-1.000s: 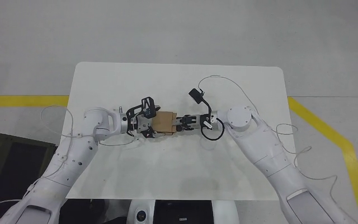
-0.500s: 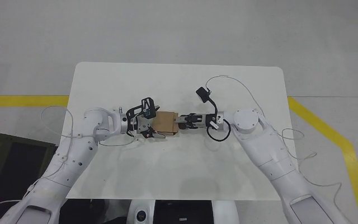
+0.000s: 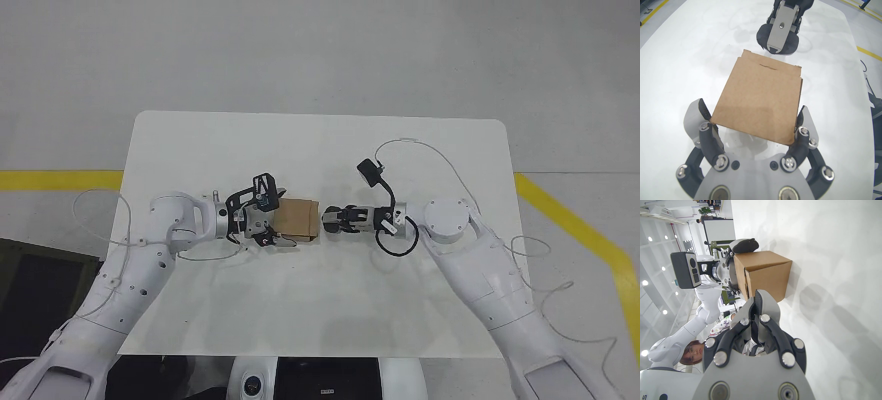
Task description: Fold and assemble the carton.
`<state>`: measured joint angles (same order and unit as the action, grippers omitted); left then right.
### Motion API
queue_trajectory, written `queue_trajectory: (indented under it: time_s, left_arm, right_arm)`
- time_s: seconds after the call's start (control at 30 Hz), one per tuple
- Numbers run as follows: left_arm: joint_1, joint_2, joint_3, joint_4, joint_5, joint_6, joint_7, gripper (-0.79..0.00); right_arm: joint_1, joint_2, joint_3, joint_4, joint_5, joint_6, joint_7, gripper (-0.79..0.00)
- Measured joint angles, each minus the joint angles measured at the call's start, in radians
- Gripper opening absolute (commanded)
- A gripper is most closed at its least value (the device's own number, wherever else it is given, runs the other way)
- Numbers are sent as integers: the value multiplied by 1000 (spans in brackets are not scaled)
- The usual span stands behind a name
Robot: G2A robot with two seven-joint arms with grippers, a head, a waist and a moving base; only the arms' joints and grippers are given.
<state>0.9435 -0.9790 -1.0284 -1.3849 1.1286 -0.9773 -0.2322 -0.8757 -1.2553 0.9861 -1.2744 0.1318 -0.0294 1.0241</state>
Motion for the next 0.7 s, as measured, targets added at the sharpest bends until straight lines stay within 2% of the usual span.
queue_trajectory:
  time_s: [0.43, 0.7]
  left_arm:
    - [2, -1, 4, -8, -7, 1, -4, 0]
    - [0, 0, -6, -4, -20, 2, -6, 0]
  right_arm:
    - [70, -30, -80, 70, 27, -20, 2, -785]
    - [65, -26, -65, 63, 26, -26, -6, -785]
